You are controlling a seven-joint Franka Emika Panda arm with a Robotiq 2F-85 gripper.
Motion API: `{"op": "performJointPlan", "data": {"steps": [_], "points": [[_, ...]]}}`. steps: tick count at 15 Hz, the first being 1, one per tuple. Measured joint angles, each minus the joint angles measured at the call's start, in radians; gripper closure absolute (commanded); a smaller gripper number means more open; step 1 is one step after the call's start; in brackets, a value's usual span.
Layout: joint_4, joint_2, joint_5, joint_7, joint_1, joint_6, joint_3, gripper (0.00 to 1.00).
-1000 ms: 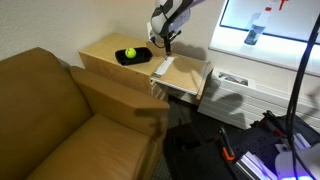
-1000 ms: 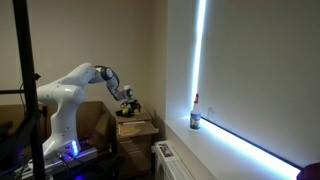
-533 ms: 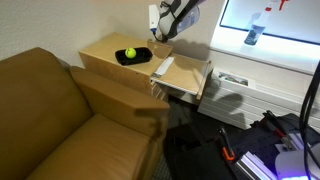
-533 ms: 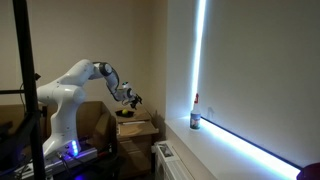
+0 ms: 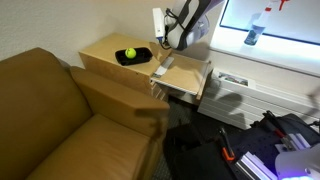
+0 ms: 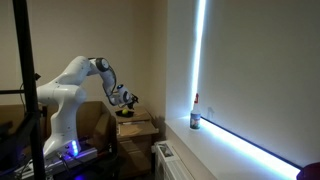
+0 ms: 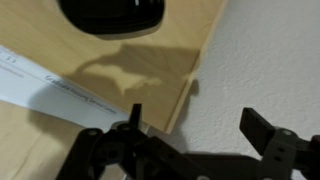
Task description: Put the green ball on the black dish and then close the sliding drawer
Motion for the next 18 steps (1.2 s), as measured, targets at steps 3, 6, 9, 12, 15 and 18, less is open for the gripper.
{"op": "performJointPlan", "data": {"steps": [3,6,9,12,15,18], "points": [[0.053,0.033,0.08,-0.071,0.015,-0.237,0.029,0.0],[0.182,0.097,0.146,-0.145,-0.043,-0.495,0.104,0.0],[0.269,0.113,0.233,-0.221,-0.185,-0.629,0.21,0.0],[0.271,0.085,0.327,-0.271,-0.324,-0.628,0.266,0.0],[0.269,0.079,0.333,-0.272,-0.352,-0.628,0.276,0.0],[0.266,0.08,0.335,-0.269,-0.341,-0.628,0.284,0.0]]}}
